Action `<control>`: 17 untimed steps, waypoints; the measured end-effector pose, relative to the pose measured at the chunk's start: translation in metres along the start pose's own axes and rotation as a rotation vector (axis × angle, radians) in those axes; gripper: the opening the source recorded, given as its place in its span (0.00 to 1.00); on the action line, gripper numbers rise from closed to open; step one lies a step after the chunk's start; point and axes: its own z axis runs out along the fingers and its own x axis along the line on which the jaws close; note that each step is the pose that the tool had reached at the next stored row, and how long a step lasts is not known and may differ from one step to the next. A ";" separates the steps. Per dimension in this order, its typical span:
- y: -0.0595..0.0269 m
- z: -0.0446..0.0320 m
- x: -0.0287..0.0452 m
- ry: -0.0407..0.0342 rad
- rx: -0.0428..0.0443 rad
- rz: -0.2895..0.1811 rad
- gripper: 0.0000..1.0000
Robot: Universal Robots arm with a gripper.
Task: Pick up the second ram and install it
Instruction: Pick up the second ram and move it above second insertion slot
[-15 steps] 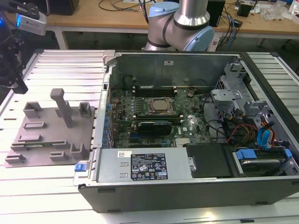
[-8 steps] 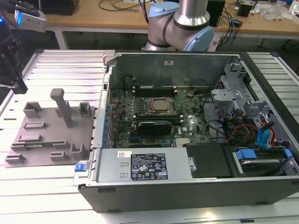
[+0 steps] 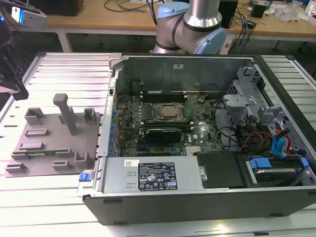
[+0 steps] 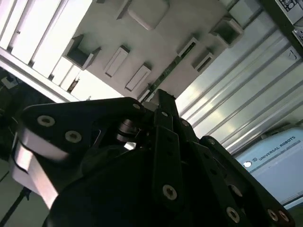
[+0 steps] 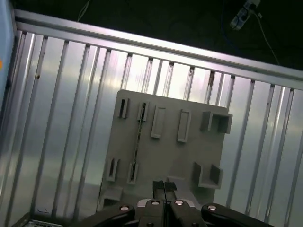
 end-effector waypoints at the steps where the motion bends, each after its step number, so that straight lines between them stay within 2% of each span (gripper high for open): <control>1: 0.0000 0.0006 0.0000 -0.0005 0.0007 0.032 0.08; 6: 0.0000 0.0024 0.0001 -0.0020 0.0029 0.146 0.08; 7: 0.0000 0.0030 0.0001 -0.0026 0.0038 0.190 0.08; 8: 0.0000 0.0037 0.0001 -0.0034 0.0050 0.256 0.08; 9: 0.0000 0.0038 0.0001 -0.0039 0.0057 0.284 0.08; 13: 0.0000 0.0038 0.0001 -0.0040 0.0058 0.288 0.09; 14: 0.0000 0.0038 0.0001 -0.0039 0.0057 0.288 0.14; 15: 0.0000 0.0038 0.0001 -0.0039 0.0058 0.288 0.14; 16: 0.0000 0.0038 0.0001 -0.0039 0.0058 0.288 0.27; 17: 0.0000 0.0038 0.0001 -0.0040 0.0058 0.288 0.27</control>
